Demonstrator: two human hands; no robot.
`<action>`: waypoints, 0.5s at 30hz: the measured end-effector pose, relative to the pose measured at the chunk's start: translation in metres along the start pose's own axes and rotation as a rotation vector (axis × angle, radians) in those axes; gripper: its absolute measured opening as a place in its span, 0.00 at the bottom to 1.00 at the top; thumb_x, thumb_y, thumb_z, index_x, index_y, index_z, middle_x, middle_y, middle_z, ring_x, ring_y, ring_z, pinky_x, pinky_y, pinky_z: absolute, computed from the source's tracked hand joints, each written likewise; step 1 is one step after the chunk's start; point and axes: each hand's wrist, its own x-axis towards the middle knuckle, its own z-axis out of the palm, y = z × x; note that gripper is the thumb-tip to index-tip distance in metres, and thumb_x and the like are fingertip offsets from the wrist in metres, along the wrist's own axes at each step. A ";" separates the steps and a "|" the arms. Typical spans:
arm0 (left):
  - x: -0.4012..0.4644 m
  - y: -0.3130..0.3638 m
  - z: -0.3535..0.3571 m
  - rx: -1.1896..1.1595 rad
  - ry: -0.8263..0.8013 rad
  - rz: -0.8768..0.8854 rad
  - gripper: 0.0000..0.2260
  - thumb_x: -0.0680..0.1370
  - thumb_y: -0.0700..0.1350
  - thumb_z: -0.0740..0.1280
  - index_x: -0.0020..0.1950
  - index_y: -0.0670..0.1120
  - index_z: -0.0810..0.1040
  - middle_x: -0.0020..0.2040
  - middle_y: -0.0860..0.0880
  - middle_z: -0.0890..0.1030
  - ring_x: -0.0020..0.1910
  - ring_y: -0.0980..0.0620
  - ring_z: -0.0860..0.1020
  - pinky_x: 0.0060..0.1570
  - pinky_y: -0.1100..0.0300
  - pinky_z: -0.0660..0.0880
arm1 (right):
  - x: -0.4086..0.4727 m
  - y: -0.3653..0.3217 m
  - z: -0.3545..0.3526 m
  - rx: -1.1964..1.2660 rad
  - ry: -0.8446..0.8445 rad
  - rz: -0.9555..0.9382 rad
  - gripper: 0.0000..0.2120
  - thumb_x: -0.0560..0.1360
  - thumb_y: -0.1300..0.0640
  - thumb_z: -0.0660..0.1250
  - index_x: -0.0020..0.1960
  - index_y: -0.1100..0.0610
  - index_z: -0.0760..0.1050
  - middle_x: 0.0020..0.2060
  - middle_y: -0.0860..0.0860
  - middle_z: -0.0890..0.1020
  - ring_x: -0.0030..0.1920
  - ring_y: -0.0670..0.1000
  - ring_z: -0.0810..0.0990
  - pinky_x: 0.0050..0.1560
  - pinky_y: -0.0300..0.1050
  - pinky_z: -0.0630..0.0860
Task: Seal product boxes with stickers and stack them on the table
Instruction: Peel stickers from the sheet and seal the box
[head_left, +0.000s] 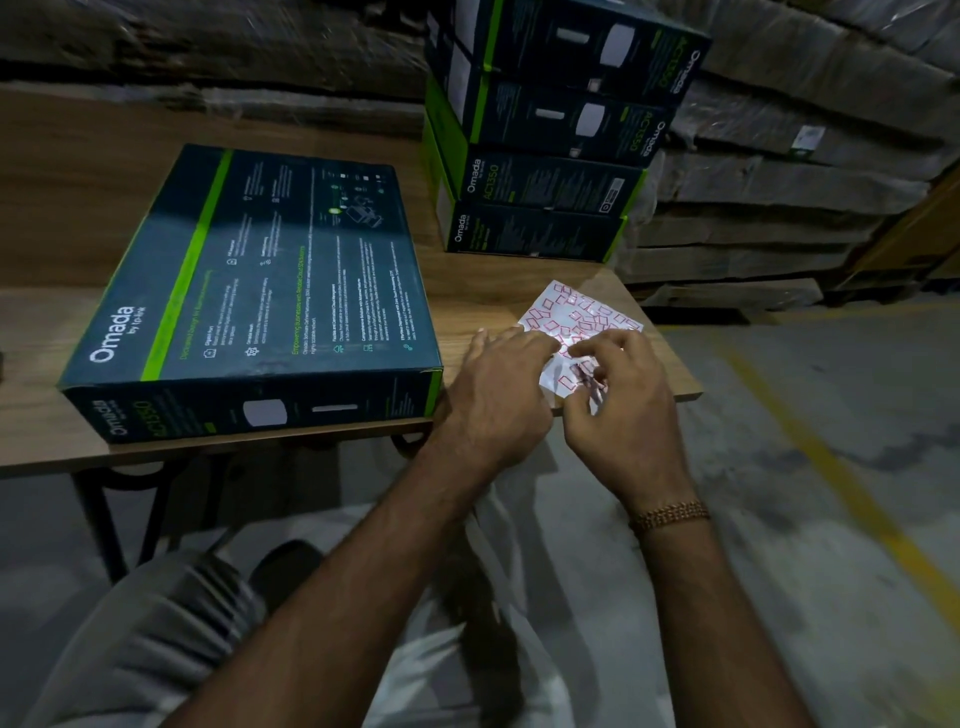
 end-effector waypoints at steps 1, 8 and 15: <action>0.000 0.000 -0.001 0.001 -0.004 -0.002 0.26 0.83 0.41 0.64 0.82 0.48 0.68 0.80 0.49 0.71 0.83 0.49 0.62 0.85 0.47 0.46 | -0.001 0.001 0.001 0.003 0.017 -0.011 0.15 0.71 0.58 0.64 0.55 0.56 0.83 0.57 0.51 0.77 0.55 0.55 0.79 0.54 0.59 0.79; -0.001 0.001 -0.001 -0.001 -0.008 -0.010 0.25 0.84 0.41 0.64 0.82 0.49 0.67 0.80 0.49 0.71 0.83 0.49 0.61 0.85 0.47 0.46 | -0.007 0.003 0.003 0.013 0.065 -0.032 0.11 0.70 0.61 0.67 0.48 0.57 0.87 0.57 0.53 0.80 0.53 0.56 0.81 0.51 0.57 0.80; -0.001 0.001 -0.001 -0.010 -0.001 0.000 0.24 0.83 0.41 0.64 0.81 0.48 0.69 0.79 0.49 0.73 0.83 0.49 0.62 0.84 0.47 0.46 | -0.001 -0.003 -0.002 -0.024 0.033 -0.014 0.09 0.69 0.60 0.66 0.45 0.55 0.84 0.52 0.50 0.77 0.51 0.53 0.79 0.49 0.53 0.80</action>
